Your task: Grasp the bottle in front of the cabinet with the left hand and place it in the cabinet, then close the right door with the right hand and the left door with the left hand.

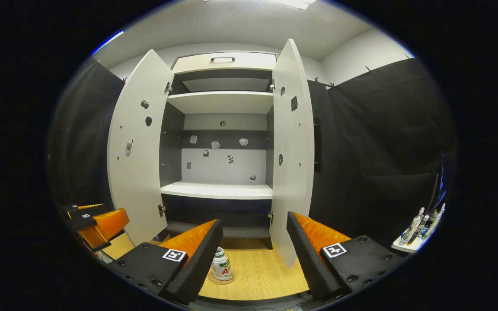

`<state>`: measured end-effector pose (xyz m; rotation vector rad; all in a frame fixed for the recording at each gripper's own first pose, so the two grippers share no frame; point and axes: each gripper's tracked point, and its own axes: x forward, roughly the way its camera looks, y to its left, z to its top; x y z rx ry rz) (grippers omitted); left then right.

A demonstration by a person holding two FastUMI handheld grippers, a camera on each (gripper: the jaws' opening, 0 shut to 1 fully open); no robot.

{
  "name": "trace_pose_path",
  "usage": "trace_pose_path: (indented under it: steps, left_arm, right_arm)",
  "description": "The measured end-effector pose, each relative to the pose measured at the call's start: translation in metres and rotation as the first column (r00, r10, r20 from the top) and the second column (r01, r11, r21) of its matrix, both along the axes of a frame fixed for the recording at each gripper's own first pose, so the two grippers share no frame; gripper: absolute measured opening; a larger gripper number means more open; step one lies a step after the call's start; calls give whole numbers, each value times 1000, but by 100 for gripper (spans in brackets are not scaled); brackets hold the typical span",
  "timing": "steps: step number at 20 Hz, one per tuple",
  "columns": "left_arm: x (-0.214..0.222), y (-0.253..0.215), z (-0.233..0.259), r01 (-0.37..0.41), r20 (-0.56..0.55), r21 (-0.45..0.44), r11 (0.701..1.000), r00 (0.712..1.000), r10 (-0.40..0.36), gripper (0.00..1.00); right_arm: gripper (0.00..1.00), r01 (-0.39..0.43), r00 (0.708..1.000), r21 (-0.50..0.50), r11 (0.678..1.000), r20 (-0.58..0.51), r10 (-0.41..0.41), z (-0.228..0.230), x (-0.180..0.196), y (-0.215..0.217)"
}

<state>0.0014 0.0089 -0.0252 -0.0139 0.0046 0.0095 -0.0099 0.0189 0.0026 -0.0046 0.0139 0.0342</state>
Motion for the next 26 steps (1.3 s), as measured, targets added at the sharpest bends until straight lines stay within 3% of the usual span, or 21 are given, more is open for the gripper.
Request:
trace_pose_path:
  steps: [12,16,17,22,26]
  left_arm:
    - [57,-64,-89,90,-49,6,996,995,-89,95]
    - [80,-81,-125,103,-68,60,993,993,-99,95]
    - [84,-84,-133,106,-76,70,992,992,-101,95]
    - [109,-102,-193,135,-132,87,987,984,-122,95]
    - [128,-105,-236,109,-185,68,992,978,-95,95]
  right_arm:
    - [89,24,999,14,1000,-30,-24,6,19,-49]
    - [89,24,998,27,999,-52,-22,4,29,-67]
    - [98,23,998,23,999,-55,-22,5,33,-71]
    - [98,25,999,-14,1000,-48,-26,7,48,-87]
    - [98,21,998,-18,1000,-55,-22,7,60,-96]
